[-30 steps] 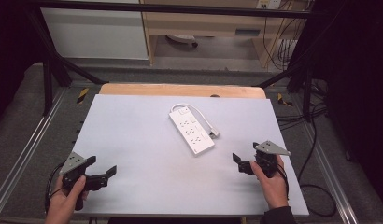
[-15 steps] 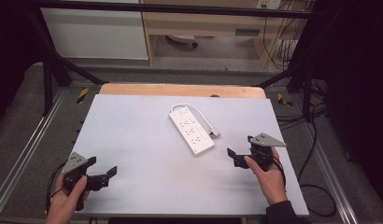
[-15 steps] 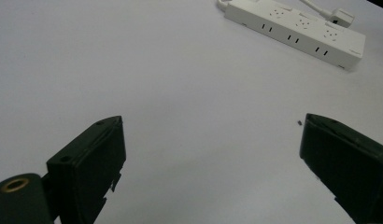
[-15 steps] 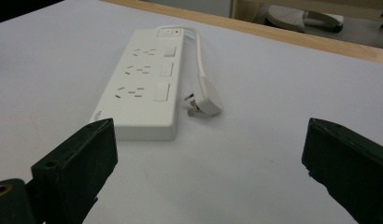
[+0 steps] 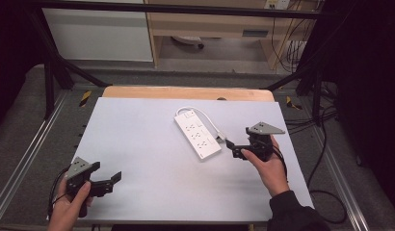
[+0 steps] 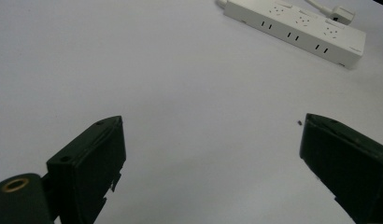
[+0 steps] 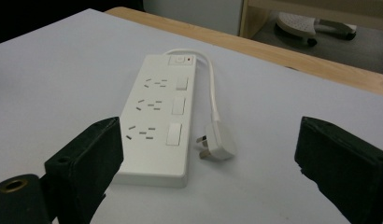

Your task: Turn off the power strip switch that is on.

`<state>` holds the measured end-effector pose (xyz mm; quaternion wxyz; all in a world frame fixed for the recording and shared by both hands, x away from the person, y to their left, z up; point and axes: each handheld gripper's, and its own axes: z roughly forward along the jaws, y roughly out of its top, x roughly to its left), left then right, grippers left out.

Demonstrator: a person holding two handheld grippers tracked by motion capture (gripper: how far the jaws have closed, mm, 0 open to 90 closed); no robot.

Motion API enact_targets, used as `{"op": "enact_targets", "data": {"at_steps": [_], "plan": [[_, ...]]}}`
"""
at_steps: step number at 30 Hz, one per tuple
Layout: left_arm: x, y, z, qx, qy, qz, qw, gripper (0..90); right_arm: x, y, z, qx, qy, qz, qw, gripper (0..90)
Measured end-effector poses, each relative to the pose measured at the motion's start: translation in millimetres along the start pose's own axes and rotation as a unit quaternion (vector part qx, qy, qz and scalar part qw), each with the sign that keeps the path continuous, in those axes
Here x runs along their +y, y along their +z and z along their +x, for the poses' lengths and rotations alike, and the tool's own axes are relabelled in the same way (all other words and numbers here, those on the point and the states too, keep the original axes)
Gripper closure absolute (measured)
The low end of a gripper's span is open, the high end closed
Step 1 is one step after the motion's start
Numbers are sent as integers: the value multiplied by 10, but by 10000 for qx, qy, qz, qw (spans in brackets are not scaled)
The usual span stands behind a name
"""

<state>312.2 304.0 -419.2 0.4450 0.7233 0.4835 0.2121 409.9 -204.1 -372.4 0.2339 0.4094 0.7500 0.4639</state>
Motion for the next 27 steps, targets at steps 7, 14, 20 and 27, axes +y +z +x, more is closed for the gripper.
{"op": "enact_targets", "data": {"at_steps": [7,14,20,27], "plan": [[-4,8,-5,-5,19,12,10000,69,191,22,-30,-168,-140,-83,9997,290],[-7,12,-9,-4,42,31,10000,69,299,88,-57,-158,-223,-61,9996,506],[-3,7,-17,2,64,34,10000,69,334,143,-87,-138,-173,-140,9997,651],[-4,17,-19,-13,65,44,10000,69,386,218,-138,-169,-179,-276,9993,806]]}}
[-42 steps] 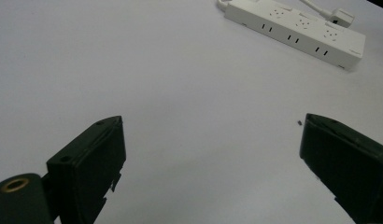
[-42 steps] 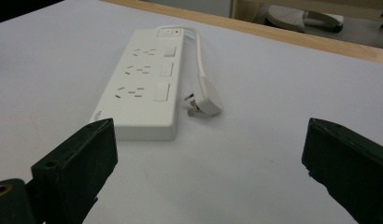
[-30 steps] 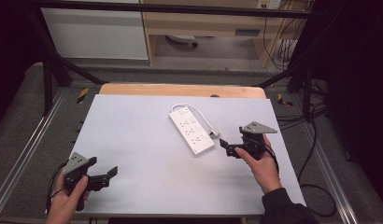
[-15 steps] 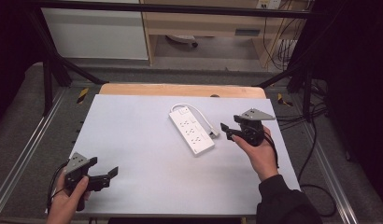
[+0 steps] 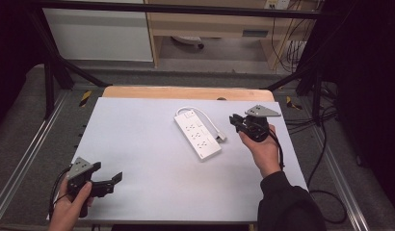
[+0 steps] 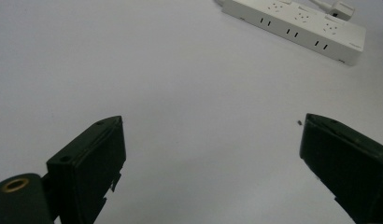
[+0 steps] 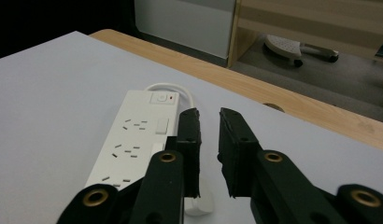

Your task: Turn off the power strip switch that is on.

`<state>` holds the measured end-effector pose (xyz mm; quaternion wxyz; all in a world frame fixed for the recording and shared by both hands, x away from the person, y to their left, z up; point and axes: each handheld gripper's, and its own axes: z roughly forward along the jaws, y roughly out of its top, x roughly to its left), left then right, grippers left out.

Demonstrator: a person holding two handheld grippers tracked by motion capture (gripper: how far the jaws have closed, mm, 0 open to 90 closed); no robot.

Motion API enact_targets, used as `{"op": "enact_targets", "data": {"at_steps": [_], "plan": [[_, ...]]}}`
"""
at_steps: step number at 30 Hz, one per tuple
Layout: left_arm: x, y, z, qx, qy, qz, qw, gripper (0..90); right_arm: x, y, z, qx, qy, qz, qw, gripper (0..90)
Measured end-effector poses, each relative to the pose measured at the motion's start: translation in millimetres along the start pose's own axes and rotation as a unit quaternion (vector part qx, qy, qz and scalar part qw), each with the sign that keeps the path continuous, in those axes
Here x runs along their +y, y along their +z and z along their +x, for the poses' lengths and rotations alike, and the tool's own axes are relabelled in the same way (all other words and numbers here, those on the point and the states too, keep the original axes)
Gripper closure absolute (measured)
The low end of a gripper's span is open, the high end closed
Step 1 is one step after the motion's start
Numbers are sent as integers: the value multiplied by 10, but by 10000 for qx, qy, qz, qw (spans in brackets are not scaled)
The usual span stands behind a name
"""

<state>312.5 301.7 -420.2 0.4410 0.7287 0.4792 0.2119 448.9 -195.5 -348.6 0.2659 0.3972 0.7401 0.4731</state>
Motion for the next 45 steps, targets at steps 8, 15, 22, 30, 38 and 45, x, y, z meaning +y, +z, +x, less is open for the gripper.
{"op": "enact_targets", "data": {"at_steps": [8,15,22,30,38,45], "plan": [[1,8,-6,-14,34,27,10000,69,51,69,-65,-53,15,-95,9999,881],[0,11,-7,-14,41,34,10000,69,94,142,-76,-48,-22,-119,9999,900],[0,15,-15,-41,52,37,10000,69,113,203,-64,-4,-35,-125,9999,900],[2,24,-17,-47,60,39,10000,69,132,273,-62,55,9,-88,9999,900],[-1,23,-19,-33,60,57,10000,69,151,399,-49,151,108,-43,9998,900],[-3,35,-25,-56,65,65,9999,69,159,525,-19,180,129,-44,9997,900]]}}
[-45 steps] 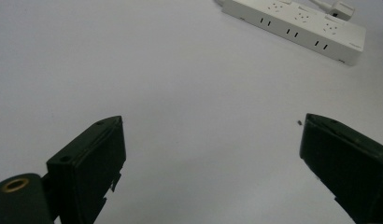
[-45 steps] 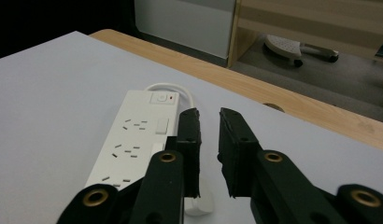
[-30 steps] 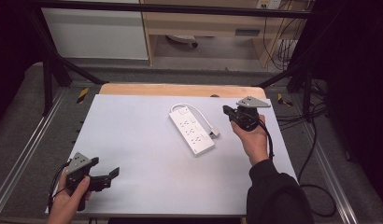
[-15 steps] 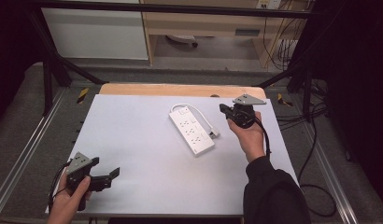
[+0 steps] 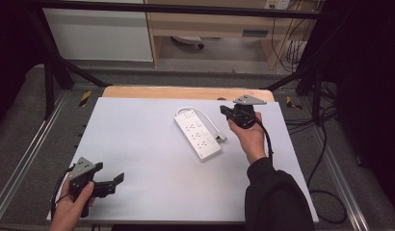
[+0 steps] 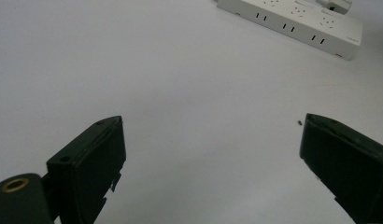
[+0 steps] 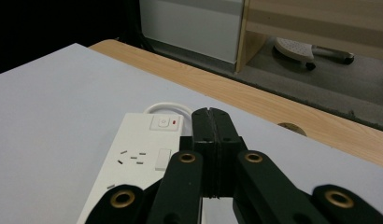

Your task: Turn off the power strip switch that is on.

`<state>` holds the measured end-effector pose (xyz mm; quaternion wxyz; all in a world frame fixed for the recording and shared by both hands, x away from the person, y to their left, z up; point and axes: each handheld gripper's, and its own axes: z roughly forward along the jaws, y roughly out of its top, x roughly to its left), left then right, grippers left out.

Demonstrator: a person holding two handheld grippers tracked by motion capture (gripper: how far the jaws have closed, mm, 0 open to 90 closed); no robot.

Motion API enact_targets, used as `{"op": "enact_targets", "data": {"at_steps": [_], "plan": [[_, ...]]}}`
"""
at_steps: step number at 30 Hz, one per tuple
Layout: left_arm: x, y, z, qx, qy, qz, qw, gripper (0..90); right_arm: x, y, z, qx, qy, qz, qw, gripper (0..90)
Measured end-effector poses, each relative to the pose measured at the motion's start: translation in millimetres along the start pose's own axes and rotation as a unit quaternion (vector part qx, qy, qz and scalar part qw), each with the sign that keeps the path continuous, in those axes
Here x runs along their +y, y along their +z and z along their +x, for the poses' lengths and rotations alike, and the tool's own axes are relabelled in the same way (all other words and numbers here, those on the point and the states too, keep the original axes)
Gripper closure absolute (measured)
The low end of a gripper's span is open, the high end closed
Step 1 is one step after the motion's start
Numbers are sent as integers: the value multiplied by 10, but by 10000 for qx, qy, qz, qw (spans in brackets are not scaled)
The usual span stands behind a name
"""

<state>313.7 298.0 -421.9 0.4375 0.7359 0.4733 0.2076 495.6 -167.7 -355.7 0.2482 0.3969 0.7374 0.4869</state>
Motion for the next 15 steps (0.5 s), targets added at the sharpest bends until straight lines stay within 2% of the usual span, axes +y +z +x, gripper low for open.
{"op": "enact_targets", "data": {"at_steps": [15], "plan": [[-3,16,-1,32,14,17,10000,69,41,340,48,33,-71,117,9999,900]]}}
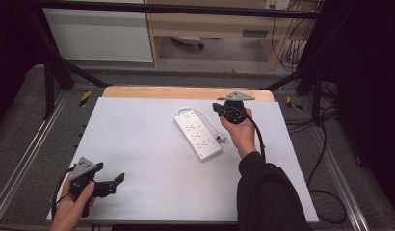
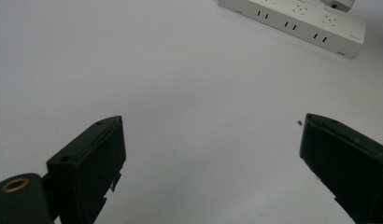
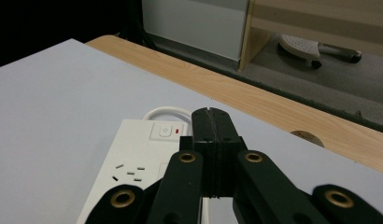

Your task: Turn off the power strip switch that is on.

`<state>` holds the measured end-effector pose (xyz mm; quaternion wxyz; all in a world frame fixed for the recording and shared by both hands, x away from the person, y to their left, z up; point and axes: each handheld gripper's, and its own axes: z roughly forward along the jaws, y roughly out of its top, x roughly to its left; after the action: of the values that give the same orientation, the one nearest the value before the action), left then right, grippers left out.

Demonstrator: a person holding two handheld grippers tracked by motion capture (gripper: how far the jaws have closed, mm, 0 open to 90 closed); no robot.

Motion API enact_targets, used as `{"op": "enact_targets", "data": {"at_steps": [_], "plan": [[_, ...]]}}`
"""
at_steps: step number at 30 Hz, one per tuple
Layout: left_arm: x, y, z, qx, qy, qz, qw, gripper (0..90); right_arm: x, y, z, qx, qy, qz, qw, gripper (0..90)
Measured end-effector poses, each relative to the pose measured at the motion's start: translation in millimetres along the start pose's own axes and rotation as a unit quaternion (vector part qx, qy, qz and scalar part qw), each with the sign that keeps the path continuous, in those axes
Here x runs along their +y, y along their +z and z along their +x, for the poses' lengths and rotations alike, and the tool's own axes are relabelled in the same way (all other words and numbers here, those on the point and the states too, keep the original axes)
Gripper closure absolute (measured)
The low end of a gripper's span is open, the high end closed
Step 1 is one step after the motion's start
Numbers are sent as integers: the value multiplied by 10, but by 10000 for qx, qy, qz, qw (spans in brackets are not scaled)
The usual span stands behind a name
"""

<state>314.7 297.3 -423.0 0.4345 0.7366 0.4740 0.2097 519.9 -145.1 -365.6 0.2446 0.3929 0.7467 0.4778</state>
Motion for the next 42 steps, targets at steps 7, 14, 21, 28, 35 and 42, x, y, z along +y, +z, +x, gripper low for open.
{"op": "enact_targets", "data": {"at_steps": [7,14,21,28,35,42], "plan": [[-2,5,2,-9,-7,1,10000,69,23,92,21,-11,-50,98,9999,900],[-1,9,-1,-20,8,3,10000,68,33,140,21,-21,-81,204,9998,900],[-1,11,-1,-18,26,7,10000,69,6,204,-1,-43,-36,310,9995,900],[-1,11,0,-23,28,9,10000,69,-25,262,1,-37,-57,427,9991,900],[0,10,-1,-31,30,10,10000,69,-62,314,-3,-45,-33,525,9986,900],[0,10,-1,-35,52,29,10000,69,-84,352,3,-37,-46,610,9981,900]]}}
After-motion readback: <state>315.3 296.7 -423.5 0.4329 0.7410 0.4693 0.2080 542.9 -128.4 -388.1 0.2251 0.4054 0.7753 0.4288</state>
